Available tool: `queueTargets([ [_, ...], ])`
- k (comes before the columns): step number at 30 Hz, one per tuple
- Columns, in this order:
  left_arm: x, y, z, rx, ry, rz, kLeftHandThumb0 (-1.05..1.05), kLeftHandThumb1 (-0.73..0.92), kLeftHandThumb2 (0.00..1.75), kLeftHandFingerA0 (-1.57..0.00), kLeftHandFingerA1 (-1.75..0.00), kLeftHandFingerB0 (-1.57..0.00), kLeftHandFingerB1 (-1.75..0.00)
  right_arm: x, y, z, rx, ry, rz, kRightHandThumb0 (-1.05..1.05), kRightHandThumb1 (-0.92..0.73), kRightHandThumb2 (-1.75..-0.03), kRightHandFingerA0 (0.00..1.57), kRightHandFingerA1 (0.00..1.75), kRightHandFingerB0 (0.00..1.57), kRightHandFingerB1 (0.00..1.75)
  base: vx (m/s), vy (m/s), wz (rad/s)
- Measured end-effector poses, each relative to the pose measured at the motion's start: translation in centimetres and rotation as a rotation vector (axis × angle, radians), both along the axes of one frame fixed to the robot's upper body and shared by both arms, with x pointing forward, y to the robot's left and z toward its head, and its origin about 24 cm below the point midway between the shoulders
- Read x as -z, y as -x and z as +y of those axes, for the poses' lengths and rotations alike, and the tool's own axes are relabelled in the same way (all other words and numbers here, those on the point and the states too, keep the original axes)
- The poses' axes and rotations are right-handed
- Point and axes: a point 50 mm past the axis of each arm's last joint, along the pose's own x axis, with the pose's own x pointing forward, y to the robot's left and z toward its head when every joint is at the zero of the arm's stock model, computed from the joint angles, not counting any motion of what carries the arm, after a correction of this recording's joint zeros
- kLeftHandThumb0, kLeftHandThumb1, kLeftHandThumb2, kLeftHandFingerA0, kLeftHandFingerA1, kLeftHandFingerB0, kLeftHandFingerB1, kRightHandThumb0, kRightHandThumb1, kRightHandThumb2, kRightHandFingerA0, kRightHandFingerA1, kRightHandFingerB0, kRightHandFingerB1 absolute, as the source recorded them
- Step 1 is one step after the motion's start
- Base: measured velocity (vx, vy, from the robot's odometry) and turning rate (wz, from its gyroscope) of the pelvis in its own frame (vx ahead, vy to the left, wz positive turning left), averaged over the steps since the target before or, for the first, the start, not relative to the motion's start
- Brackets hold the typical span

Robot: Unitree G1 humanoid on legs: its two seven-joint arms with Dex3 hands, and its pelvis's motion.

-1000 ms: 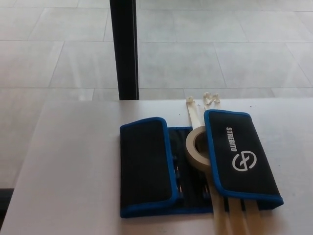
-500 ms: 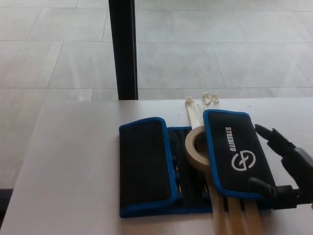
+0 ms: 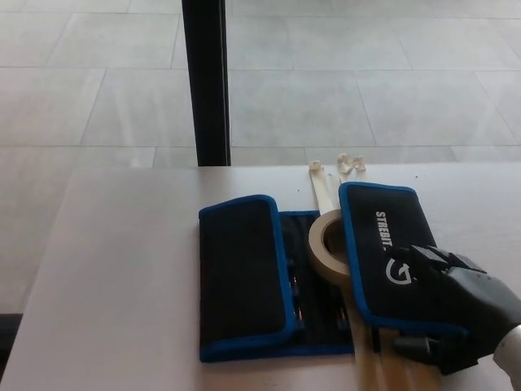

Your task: The robot uses its right hand to open a black folded toolkit cover kept in the middle of the desk

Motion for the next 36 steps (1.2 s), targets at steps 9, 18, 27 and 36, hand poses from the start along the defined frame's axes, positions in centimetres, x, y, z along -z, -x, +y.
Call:
queueTargets([
  [9, -0.2, 0.0, 0.2, 0.006, 0.001, -0.001, -1.0, 0.83, 0.85, -0.31, -0.58, -0.28, -0.41, 1.1, 0.0, -0.2, -0.043, 0.161, -0.029, -0.59, -0.59, -0.73, 0.02, 0.29, 0.16, 0.33, 0.0, 0.0, 0.0],
  [18, -0.5, 0.0, 0.5, 0.009, -0.008, 0.001, -1.02, 0.82, 0.87, -0.29, -0.58, -0.26, -0.41, 1.8, -0.1, 0.0, -0.073, 0.276, -0.113, -0.5, -0.66, -0.61, 0.11, 0.45, 0.2, 0.29, 0.0, 0.0, 0.0],
  [27, -0.5, -0.1, 0.5, 0.013, -0.004, -0.002, -1.02, 0.82, 0.88, -0.3, -0.59, -0.27, -0.42, 2.1, -0.2, 0.2, -0.075, 0.305, -0.23, -0.44, -0.76, -0.62, 0.56, 0.63, 0.23, 0.31, 0.0, 0.0, 0.0],
  [36, -0.5, -0.2, 0.5, 0.014, -0.004, -0.004, -0.95, 0.92, 0.76, -0.3, -0.57, -0.26, -0.39, 0.8, -0.7, 0.8, -0.065, 0.263, -0.403, -0.23, -0.7, -0.72, 0.93, 1.46, 0.39, 0.38, 0.0, 0.0, 0.0],
])
